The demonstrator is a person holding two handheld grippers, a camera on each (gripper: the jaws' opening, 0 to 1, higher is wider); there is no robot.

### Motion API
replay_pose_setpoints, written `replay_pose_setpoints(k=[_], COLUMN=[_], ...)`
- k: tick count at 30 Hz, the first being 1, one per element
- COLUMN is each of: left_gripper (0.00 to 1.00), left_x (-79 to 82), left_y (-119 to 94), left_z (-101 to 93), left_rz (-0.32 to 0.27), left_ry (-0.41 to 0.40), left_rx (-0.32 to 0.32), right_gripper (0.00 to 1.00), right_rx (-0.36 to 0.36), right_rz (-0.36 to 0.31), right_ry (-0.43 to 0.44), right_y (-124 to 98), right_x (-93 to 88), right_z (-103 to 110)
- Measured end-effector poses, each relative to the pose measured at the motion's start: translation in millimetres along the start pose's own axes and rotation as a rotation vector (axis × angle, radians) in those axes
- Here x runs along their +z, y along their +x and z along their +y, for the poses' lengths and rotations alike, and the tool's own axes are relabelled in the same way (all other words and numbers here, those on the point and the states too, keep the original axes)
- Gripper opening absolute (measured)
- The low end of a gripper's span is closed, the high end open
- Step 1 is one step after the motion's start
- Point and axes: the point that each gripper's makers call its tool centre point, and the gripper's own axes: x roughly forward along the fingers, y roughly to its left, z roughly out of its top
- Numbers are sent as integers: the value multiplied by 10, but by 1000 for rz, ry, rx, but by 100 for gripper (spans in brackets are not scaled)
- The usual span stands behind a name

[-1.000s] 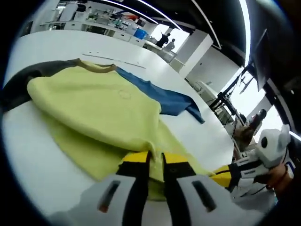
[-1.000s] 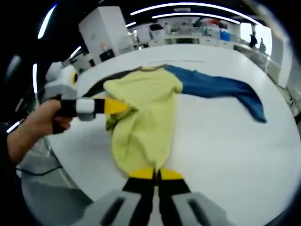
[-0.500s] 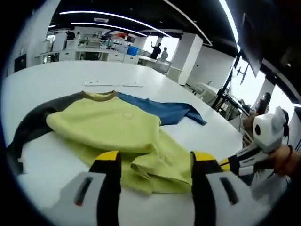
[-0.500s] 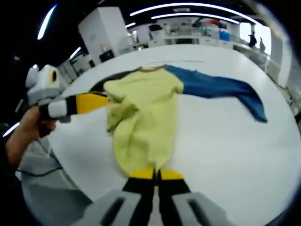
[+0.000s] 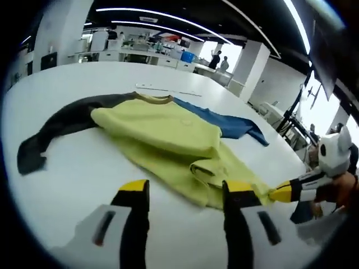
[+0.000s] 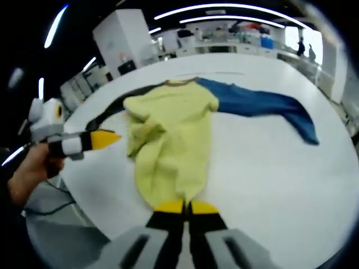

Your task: Fold the garment on the visible template until the final outline fits inside the template.

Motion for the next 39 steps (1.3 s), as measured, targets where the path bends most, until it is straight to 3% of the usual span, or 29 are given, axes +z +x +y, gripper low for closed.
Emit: replay_pose_setpoints(k=[9, 17, 25, 30, 35, 39], left_gripper=[29, 16, 1, 0, 0, 0], left_x=[-233, -239, -240, -147, 40, 88], left_y=[164, 278, 231, 74, -242, -496], left_z=[-24, -97, -84, -19, 134, 259], left_rz=[67, 78, 88, 101, 98, 111], left_ry=[-43, -71, -84, -63, -78, -100], left_rx=[4, -31, -37, -36, -42, -52], right_gripper=[0, 0, 0, 0, 0, 0], right_rx=[1, 1, 0, -1, -5, -4], right_rz=[-2, 0, 4, 0, -17, -28], right_ry=[8, 12, 10, 4, -13, -38], right_y=[6, 11, 27, 19, -39, -78], right_x=[-3, -10, -9, 12, 85, 127], right_z=[5, 2, -19, -29, -35, -26])
